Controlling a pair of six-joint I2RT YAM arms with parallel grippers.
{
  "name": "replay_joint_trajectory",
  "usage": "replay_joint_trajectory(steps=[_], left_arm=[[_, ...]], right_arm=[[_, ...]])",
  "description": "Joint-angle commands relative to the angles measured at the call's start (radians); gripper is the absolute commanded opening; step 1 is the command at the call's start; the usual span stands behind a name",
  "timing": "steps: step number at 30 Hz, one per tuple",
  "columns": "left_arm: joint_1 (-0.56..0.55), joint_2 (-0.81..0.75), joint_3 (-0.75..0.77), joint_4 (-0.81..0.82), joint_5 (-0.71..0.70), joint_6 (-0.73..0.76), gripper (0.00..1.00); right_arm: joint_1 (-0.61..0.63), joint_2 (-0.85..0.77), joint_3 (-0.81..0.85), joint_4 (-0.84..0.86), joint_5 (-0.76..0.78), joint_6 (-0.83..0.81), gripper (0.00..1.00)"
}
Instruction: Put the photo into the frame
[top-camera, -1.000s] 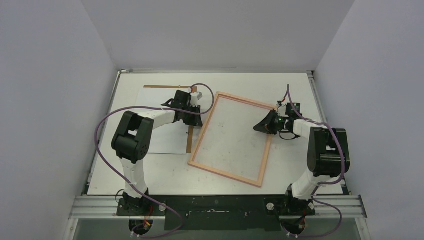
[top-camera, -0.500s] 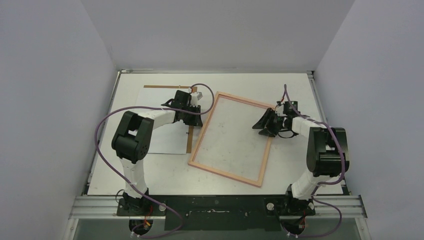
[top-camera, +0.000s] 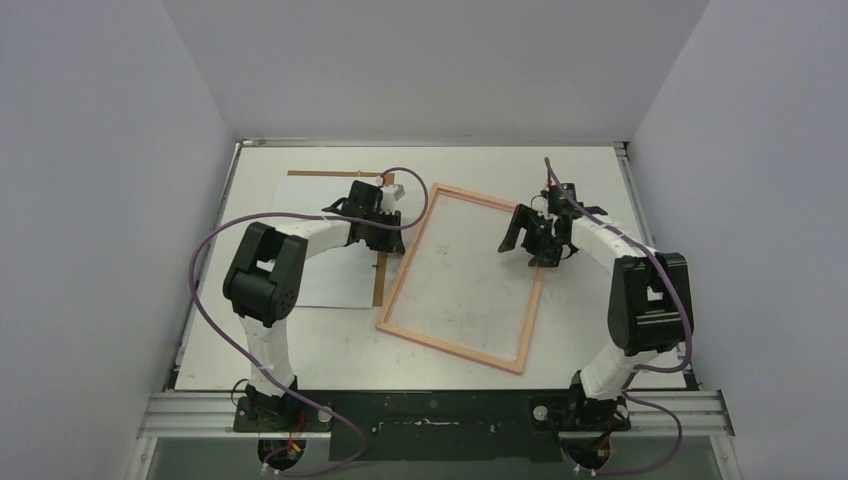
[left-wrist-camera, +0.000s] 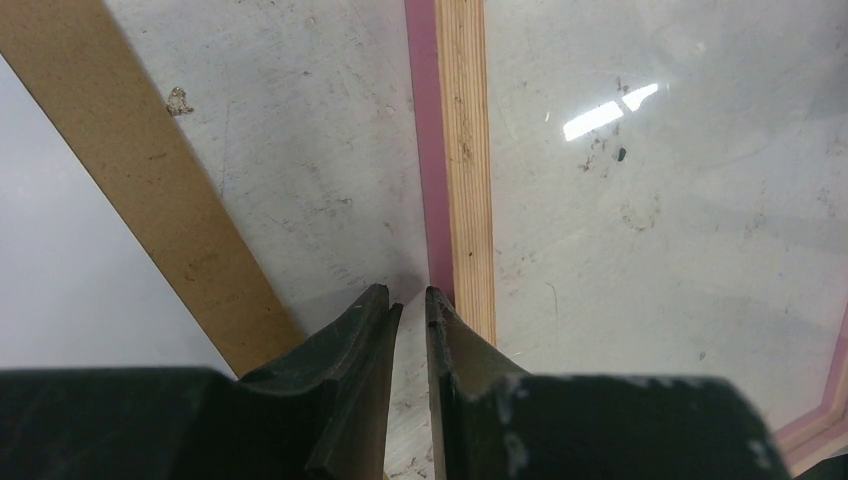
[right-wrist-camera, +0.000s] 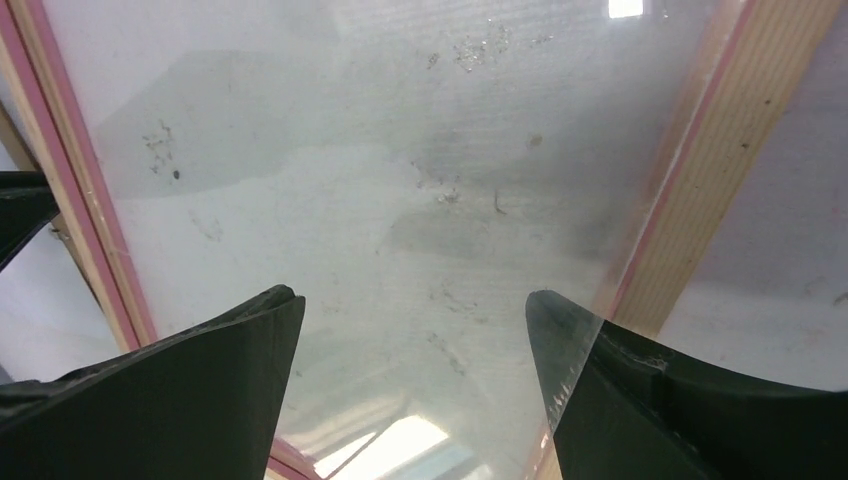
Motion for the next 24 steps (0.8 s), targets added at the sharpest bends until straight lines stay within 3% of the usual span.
replay_joint_trajectory(steps=[1, 7, 10, 18, 24], left_arm=[[0.005, -0.022, 0.032, 0.000, 0.014, 0.007, 0.17], [0.006, -0.022, 0.032, -0.001, 0.018, 0.007, 0.17], [0.007, -0.022, 0.031, -0.001, 0.018, 0.007, 0.17], [0.008, -0.020, 0.025, 0.000, 0.021, 0.005, 0.17], [0.010, -0.016, 0.029, -0.003, 0.022, 0.003, 0.17]], right_arm=[[0.023, -0.037, 0.067, -0.095, 0.125, -0.040, 0.87], [0.038, -0.038, 0.107, -0.155, 0.200, -0.063, 0.99], [0.039, -0.033, 0.128, -0.176, 0.226, -0.074, 0.90], [0.046, -0.040, 0.184, -0.216, 0.315, -0.089, 0.90], [0.051, -0.030, 0.189, -0.184, 0.302, -0.088, 0.97]])
